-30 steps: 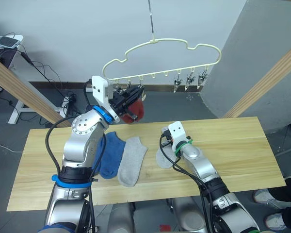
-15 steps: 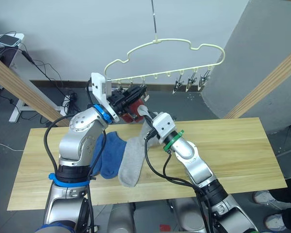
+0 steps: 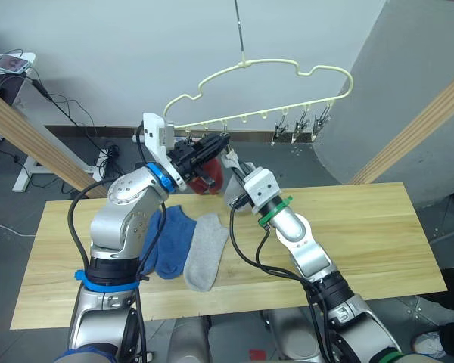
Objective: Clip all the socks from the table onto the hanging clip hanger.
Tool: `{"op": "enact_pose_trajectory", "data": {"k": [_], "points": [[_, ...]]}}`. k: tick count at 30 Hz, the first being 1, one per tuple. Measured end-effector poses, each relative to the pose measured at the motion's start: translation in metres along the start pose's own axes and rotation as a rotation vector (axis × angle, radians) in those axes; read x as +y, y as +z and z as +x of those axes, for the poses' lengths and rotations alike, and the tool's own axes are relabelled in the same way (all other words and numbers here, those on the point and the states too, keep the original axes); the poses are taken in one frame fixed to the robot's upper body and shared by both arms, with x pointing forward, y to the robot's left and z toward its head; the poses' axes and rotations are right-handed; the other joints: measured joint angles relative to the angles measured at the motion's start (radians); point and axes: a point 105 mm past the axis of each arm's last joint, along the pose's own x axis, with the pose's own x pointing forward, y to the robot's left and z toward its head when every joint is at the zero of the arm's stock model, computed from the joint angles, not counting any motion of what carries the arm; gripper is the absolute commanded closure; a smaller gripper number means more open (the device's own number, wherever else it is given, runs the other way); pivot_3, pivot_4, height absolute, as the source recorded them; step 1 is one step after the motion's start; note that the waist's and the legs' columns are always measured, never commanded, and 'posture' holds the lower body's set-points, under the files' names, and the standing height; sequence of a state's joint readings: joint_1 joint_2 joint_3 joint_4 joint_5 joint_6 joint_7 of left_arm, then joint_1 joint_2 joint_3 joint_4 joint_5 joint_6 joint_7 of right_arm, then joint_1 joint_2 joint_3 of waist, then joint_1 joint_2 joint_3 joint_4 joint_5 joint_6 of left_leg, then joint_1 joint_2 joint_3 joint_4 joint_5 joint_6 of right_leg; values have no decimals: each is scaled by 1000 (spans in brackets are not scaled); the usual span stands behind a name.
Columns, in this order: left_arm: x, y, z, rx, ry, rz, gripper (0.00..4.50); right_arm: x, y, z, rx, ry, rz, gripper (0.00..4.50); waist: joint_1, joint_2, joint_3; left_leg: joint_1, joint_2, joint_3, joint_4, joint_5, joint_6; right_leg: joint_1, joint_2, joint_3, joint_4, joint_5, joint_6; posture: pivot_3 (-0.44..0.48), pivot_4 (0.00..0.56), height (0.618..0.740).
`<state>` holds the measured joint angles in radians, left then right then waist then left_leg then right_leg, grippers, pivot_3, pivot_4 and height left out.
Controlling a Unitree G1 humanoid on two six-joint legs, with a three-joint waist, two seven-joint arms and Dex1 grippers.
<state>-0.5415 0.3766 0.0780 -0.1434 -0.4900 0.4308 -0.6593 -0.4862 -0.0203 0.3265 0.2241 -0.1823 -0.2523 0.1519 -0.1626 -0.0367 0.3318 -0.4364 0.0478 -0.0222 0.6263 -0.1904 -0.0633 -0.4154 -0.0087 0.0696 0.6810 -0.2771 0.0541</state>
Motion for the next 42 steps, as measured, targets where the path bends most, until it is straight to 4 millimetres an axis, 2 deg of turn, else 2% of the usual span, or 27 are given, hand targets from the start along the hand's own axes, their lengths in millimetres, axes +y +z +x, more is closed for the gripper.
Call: {"op": "enact_pose_trajectory", "data": {"k": [18,22,26,30,39,42], "points": [[3,1,-4,1,24,3,4481,1,1,8,-12,1,11,4500,0,0,0,0,0,0,0,0,0,0,0,0,0,0,0,-253,332,732],[2,-2,-6,17,19,-23,3118,2,0,9,-6,4,16,4500,0,0,0,0,0,0,0,0,0,0,0,0,0,0,0,-253,331,732],[0,-13,-10,64,15,-46,1843,2,10,15,-51,6,22,4500,-1,0,0,0,0,0,0,0,0,0,0,0,1,0,0,-253,331,732],[0,-16,-13,78,7,-46,634,4,13,16,-63,18,25,4500,0,0,0,0,0,0,0,0,0,0,0,0,1,0,0,-253,331,732],[1,-21,-22,113,17,-35,634,9,13,19,-52,52,39,4500,1,0,0,0,0,0,0,0,0,0,0,0,1,0,0,-242,327,732],[2,-22,-23,117,20,-34,594,13,7,18,-17,85,48,3589,2,0,0,0,0,0,0,0,0,0,0,0,1,0,0,-241,326,732]]}}
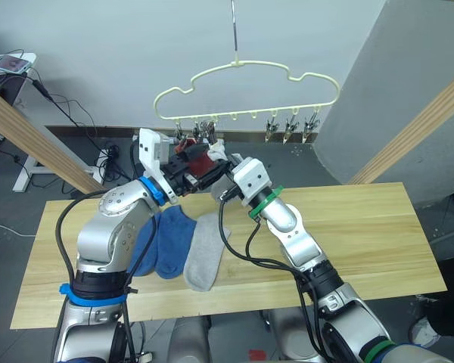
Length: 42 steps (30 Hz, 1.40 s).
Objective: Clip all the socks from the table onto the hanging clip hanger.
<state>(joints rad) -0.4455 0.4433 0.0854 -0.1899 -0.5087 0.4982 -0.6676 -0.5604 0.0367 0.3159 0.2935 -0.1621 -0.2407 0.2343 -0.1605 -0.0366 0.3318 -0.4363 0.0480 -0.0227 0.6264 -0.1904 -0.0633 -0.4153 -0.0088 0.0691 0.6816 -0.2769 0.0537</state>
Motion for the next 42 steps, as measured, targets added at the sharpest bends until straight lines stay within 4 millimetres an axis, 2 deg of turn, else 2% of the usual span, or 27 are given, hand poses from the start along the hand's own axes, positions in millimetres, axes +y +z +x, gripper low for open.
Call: {"op": "enact_pose_trajectory", "data": {"k": [3,6,11,14,16,18,22,24,30,35,38,39,42], "points": [[0,0,0,1,1,2,594,4,-12,-5,61,21,25,2526,2,0,0,0,0,0,0,0,0,0,0,0,0,0,0,-240,326,732],[0,-3,-6,19,3,15,594,7,-25,-19,157,67,22,1468,4,0,0,0,0,0,0,0,0,0,0,0,0,0,0,-237,326,732],[3,-6,-20,66,-6,54,594,4,-34,-51,295,153,13,1468,14,0,0,0,0,0,0,0,0,-1,0,0,0,0,0,-226,326,732],[-2,-9,-36,123,-80,146,594,5,-19,-80,317,257,-20,1468,21,0,0,0,0,1,-2,0,0,-1,0,1,-1,0,0,-219,325,732],[-3,-11,-46,157,-124,193,594,-1,-15,-98,356,295,-35,1468,23,0,0,0,0,1,-2,0,0,-1,-1,1,-1,-1,1,-214,324,732],[-7,-10,-48,158,-160,213,594,-9,-7,-107,370,299,-34,1468,24,0,0,0,0,1,-1,0,0,-1,-1,0,-1,-3,5,-207,319,732],[-12,8,-44,106,-219,240,594,-49,33,-102,297,176,-14,1468,25,0,0,0,0,1,0,1,0,-1,0,1,0,-2,5,-208,314,732],[-17,15,-45,90,-251,265,594,-65,47,-96,273,116,-5,1468,22,0,0,1,0,1,0,1,0,-1,1,2,0,-2,5,-207,309,732],[-25,23,-42,65,-310,311,594,-83,51,-82,285,12,94,1468,23,0,0,-4,0,1,-1,1,0,-5,1,1,-1,1,0,-207,300,732],[-30,26,-36,41,-329,320,594,-86,46,-78,297,-45,181,1468,23,0,0,-7,0,1,0,1,0,-7,0,1,-1,1,0,-207,299,732],[-31,28,-33,29,-337,322,594,-87,45,-75,302,-64,208,2032,23,0,0,-7,0,0,0,1,0,-7,0,0,-1,1,0,-207,296,732],[-32,30,-31,23,-337,326,594,-87,46,-73,295,-66,219,2369,23,0,0,-7,0,0,0,1,0,-7,0,0,0,1,0,-207,296,732],[-32,32,-30,15,-337,329,594,-88,48,-71,287,-70,220,2369,23,0,0,-7,0,0,0,1,0,-7,0,0,0,1,0,-207,296,732]]}}
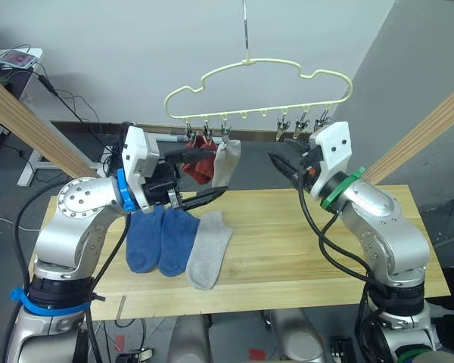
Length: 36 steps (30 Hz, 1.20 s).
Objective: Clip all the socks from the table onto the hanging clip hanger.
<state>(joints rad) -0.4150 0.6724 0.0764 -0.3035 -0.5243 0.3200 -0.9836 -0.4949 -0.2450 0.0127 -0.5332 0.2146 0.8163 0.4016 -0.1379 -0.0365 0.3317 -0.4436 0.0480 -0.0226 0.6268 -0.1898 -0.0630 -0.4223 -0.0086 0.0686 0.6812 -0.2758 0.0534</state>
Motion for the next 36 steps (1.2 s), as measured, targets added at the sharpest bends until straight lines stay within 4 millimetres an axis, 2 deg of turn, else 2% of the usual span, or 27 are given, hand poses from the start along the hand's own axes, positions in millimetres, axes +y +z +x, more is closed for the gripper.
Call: {"op": "enact_pose_trajectory", "data": {"k": [11,18,36], "points": [[-2,-4,4,5,-10,-6,594,-14,-3,12,30,-60,16,2369,0,0,0,0,0,0,1,0,0,0,0,0,1,0,0,-217,289,732],[-2,-7,5,8,-7,-17,594,-15,4,23,2,-45,10,2369,-1,0,0,0,0,0,1,0,0,0,0,0,1,0,0,-215,291,732],[-5,-16,3,17,18,-42,594,-1,11,38,-49,9,30,2369,0,0,0,0,0,-1,1,0,0,0,0,-1,2,0,0,-205,291,732]]}}
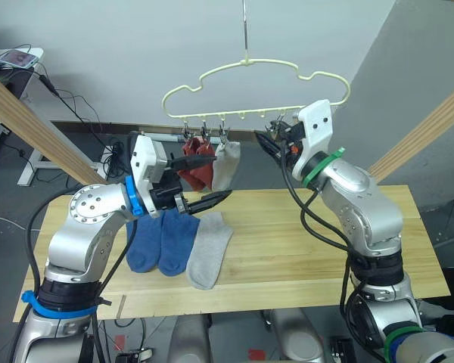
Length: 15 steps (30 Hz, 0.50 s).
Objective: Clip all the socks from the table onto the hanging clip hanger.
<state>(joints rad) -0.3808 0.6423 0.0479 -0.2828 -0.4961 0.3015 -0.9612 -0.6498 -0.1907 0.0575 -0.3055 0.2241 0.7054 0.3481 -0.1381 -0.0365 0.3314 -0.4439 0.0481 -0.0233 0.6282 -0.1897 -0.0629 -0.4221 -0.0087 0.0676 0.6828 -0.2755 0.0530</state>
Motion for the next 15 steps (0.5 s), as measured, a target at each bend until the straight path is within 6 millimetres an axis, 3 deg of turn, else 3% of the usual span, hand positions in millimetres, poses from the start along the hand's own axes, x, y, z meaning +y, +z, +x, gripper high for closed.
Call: {"op": "enact_pose_trajectory", "data": {"k": [14,15], "points": [[0,-3,0,3,14,-4,594,1,4,2,-27,-7,7,2369,0,0,0,0,0,0,1,0,0,0,0,0,1,0,0,-205,288,732],[0,-3,0,2,14,-5,594,1,4,2,-26,-9,8,2562,0,0,0,0,0,0,1,0,0,0,0,0,1,0,0,-206,287,732]]}}
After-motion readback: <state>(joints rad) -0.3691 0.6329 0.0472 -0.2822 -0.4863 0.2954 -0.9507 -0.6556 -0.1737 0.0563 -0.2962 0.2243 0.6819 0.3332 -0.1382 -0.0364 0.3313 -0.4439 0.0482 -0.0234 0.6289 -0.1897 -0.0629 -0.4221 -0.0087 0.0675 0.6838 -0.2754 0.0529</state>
